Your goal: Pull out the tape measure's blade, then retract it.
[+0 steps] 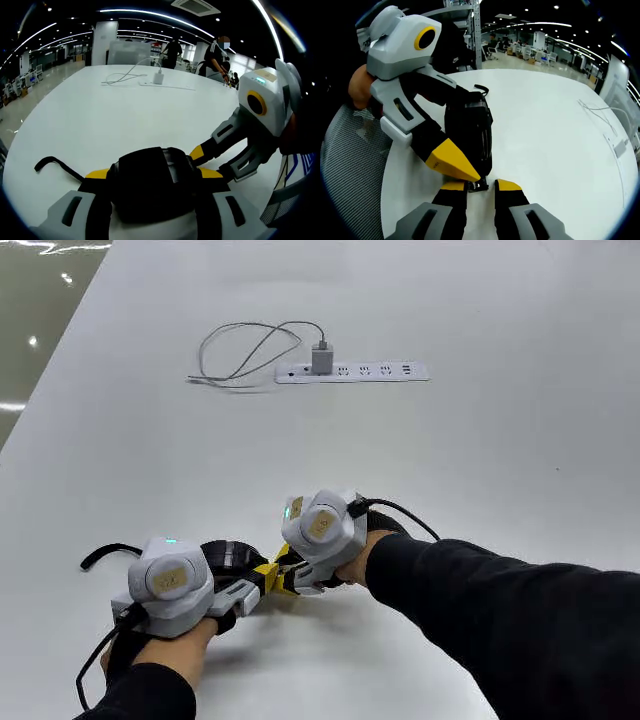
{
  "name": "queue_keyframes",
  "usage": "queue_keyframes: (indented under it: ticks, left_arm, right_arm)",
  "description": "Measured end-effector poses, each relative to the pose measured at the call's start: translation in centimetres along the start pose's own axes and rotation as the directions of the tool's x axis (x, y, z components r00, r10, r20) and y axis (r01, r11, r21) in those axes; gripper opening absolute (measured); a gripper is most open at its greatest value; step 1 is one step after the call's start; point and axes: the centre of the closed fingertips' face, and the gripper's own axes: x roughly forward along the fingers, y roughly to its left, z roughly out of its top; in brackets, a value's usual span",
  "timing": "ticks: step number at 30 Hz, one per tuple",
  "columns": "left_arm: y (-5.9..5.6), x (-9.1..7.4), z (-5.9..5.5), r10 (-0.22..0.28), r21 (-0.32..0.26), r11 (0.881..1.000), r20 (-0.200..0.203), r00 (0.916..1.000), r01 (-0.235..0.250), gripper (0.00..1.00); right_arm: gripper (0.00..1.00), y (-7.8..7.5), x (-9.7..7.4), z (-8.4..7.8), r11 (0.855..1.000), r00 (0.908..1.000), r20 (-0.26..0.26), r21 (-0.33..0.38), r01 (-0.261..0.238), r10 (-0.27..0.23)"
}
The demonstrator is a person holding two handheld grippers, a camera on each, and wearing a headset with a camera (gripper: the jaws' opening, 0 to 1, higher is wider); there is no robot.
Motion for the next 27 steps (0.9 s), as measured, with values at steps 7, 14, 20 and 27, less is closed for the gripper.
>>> queue_keyframes:
  ticks: [7,14,20,27]
  left_arm:
    - [-0.1,-0.1,0.0,-0.018,0.001,1.000,-0.003,0.9998,0.018,0.64]
    - [-0.1,-0.6,0.1,-0.030,0.024,0.999,0.002,0.9995,0.030,0.62]
    - [0.1,-0.9,0.3,-0.040,0.045,0.998,0.013,0.9991,0.039,0.63]
    - [0.5,-1.4,1.2,-0.079,0.032,0.996,0.041,0.9960,0.077,0.76]
  right_arm:
    - [0.20,-0.2,-0.8,-0.2,0.999,0.9997,0.006,0.030,0.025,-0.025]
    - [0.23,-0.4,-2.1,-0.2,0.997,0.9979,0.033,0.055,0.054,-0.056]
    - [0.24,-0.6,-3.1,-0.9,0.993,0.9955,0.046,0.087,0.078,-0.083]
    - [0.25,-1.0,-4.7,-1.1,0.982,0.9882,0.085,0.153,0.114,-0.128]
